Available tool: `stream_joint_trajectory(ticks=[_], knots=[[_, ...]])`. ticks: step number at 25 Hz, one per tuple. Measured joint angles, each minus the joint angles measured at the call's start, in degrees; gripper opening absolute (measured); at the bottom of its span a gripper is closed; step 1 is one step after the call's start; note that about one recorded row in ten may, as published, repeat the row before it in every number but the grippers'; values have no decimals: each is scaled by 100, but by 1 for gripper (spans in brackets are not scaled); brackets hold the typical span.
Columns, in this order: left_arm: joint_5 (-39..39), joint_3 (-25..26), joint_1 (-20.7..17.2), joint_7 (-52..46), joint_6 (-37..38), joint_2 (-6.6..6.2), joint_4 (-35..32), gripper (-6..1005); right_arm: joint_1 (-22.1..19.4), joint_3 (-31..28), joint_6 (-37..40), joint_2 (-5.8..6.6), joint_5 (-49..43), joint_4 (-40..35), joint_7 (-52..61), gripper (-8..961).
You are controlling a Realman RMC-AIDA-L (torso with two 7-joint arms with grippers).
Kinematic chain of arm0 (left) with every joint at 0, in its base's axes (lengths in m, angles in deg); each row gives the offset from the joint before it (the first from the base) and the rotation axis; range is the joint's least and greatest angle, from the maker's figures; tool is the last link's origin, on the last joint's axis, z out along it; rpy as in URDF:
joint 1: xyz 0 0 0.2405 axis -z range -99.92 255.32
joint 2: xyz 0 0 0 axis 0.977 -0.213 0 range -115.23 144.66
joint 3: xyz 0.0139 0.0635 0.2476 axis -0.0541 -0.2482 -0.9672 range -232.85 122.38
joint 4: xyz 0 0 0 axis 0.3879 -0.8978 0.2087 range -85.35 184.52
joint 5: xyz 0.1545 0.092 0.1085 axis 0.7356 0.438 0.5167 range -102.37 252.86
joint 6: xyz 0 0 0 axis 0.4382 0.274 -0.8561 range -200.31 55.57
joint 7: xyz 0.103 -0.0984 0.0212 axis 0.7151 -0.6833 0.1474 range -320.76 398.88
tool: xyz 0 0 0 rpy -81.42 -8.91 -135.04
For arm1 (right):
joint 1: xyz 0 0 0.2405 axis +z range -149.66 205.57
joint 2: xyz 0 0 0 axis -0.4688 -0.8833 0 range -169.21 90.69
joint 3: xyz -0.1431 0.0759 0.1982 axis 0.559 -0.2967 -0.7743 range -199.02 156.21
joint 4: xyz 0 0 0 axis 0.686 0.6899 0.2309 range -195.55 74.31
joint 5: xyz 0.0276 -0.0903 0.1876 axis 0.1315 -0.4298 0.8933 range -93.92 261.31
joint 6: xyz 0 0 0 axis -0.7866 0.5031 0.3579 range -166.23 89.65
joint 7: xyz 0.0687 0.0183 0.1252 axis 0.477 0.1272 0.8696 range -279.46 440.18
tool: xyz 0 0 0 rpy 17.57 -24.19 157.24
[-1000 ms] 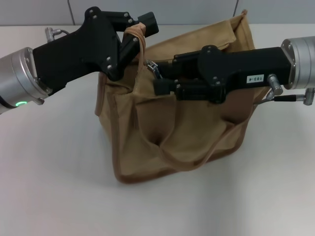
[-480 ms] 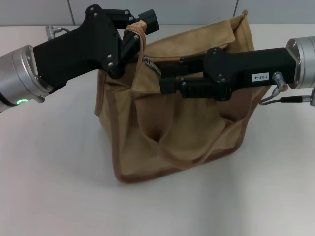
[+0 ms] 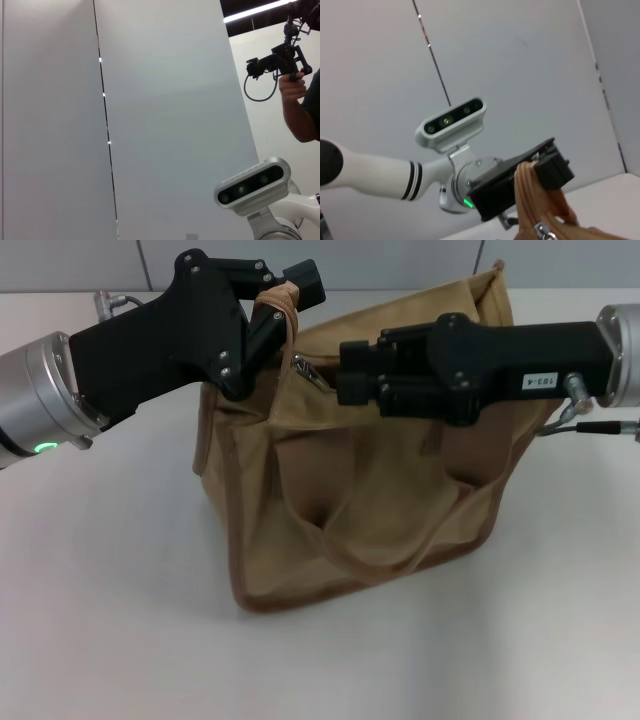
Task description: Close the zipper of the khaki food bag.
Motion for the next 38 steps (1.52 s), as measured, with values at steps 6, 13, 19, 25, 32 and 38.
stream_joint_trajectory(ticks=[6,13,19,25,32,38], knots=[[0,3,0,-3,15,1,0,0,54,39,-200,-142,-347,-24,-222,417],[0,0,0,-6,24,1,0,0,131,67,-349,-171,-333,-36,-340,417],[1,0,-1,-4,43,1,1,0,267,264,-355,-173,-326,-14,-355,417],[2,4,-1,3,57,1,0,1,258,304,-135,-183,-310,-140,-308,416],[1,4,0,3,35,1,0,1,158,156,180,-184,-273,-190,-168,414],[-1,4,7,5,16,1,0,1,82,39,284,-177,-266,-207,8,413]])
